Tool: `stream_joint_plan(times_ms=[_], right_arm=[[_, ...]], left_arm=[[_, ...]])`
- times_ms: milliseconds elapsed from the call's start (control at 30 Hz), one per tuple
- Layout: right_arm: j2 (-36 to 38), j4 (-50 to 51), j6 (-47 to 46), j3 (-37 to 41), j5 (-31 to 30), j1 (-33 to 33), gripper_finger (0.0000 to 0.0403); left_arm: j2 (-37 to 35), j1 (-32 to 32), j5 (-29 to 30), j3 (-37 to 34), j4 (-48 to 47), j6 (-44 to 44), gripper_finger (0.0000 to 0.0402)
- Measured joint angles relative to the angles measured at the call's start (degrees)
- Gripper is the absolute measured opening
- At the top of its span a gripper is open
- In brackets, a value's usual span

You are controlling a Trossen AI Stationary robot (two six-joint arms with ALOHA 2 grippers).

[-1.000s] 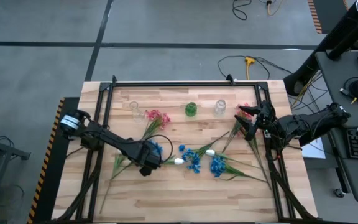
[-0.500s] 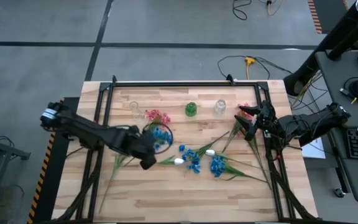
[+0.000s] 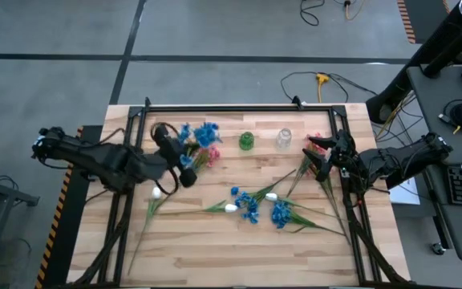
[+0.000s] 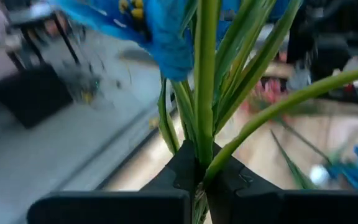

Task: Sort flowers into vase by color
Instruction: Put the middle left blue flowers into the left transparent vase

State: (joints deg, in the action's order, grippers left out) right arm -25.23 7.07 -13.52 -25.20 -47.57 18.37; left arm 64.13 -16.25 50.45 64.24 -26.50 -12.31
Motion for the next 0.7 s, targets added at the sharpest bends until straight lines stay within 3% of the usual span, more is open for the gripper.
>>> stream_joint_plan(times_ms=[133,400,600,700], right_arm=[[0.0,0.02,0.0,0.17,0.0,0.0,0.0242],[0.0,-0.03,-0.02,0.3,0.0,-0.01,0.0242],[0.0,-0.04,-0.02,0.51,0.0,0.0,0.0242],[0.0,-0.02,-0.02,0.6,-0.01,0.0,0.0242]], left_arm=[[-3.68,4.34,-2.32,-4.9,11.91,9.6,0.0001],[-14.04,12.66,-6.17,-16.49,23.39,15.13,0.0001],[-23.17,13.53,-5.83,-22.14,23.94,15.29,0.0001],[-27.18,13.47,-2.26,-24.17,24.02,15.84,0.0001]])
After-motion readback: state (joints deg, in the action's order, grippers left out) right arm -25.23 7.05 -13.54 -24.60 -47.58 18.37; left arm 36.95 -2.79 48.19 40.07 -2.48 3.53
